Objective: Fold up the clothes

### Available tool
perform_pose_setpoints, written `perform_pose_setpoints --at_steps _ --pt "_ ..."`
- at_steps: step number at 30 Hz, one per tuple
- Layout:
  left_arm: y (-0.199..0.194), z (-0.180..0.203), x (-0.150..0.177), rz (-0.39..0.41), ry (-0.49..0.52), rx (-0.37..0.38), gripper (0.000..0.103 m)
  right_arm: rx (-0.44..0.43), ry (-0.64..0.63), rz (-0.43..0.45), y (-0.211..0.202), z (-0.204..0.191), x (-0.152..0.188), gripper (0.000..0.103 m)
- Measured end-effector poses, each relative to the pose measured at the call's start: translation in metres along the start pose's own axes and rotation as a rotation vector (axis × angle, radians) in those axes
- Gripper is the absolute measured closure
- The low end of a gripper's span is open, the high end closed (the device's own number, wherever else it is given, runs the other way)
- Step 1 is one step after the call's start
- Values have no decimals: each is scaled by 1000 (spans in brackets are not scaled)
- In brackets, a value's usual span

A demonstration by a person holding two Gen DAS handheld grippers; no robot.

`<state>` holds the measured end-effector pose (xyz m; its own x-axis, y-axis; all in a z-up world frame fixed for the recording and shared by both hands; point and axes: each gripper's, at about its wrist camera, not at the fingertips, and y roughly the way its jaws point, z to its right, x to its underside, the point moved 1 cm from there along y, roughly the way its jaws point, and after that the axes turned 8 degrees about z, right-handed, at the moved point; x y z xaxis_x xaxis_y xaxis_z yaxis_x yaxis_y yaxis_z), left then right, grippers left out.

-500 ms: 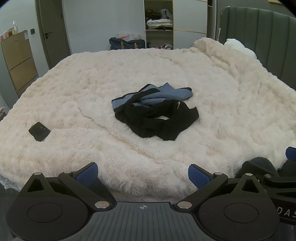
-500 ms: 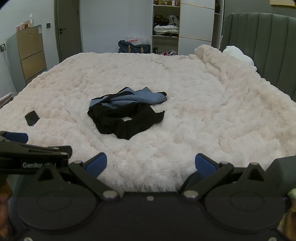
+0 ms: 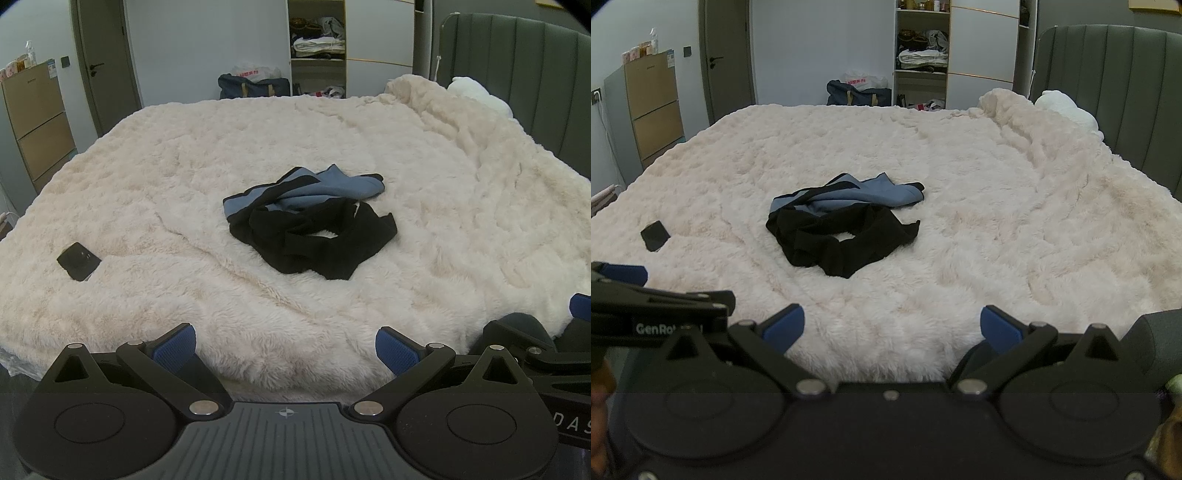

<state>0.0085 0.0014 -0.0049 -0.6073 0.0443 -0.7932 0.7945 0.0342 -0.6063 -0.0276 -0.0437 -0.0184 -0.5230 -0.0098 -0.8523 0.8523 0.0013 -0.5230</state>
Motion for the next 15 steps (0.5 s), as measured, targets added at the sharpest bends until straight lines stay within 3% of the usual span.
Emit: perform_pose_setpoints --at_steps 15 --pt "-4 -6 -5 -2 5 3 0 1 -3 3 -2 -5 -1 0"
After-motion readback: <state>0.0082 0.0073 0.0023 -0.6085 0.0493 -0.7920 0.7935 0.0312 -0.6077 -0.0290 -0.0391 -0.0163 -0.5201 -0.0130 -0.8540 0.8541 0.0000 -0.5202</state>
